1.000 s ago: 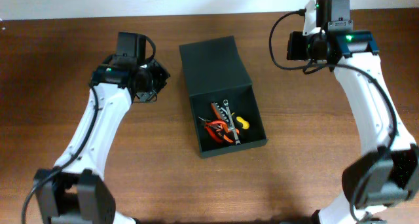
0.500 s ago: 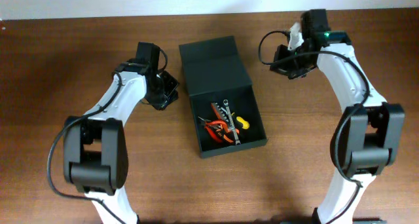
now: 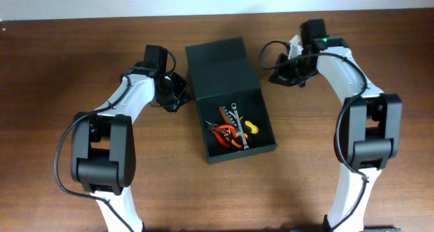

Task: Pack container
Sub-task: 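Push the lid down with both grippers to close the box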

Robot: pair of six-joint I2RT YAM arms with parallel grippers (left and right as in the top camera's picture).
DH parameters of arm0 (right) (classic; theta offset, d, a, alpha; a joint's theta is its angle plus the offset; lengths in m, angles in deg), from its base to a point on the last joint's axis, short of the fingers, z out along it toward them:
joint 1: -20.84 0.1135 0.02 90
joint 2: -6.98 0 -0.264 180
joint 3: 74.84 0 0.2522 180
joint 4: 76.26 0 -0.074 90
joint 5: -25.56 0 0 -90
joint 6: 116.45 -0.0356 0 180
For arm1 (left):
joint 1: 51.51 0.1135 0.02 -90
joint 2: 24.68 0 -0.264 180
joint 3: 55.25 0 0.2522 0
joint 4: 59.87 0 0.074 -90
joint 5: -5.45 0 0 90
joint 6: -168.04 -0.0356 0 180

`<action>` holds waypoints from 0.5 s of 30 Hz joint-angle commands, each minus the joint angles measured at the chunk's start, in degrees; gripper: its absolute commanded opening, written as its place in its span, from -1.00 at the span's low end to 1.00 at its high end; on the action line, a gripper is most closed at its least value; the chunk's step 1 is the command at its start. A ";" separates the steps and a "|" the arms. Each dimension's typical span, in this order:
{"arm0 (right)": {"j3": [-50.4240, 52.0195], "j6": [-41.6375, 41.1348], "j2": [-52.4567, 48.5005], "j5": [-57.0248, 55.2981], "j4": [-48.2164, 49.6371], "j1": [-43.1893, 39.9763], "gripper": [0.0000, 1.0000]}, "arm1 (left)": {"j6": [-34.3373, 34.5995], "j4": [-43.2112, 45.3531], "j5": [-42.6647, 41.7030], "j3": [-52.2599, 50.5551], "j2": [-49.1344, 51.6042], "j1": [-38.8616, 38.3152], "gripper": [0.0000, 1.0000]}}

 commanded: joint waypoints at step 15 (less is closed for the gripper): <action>-1.07 -1.03 -5.29 4.90 8.96 3.15 -0.92 | 2.75 6.10 -1.86 0.79 1.05 0.00 -0.96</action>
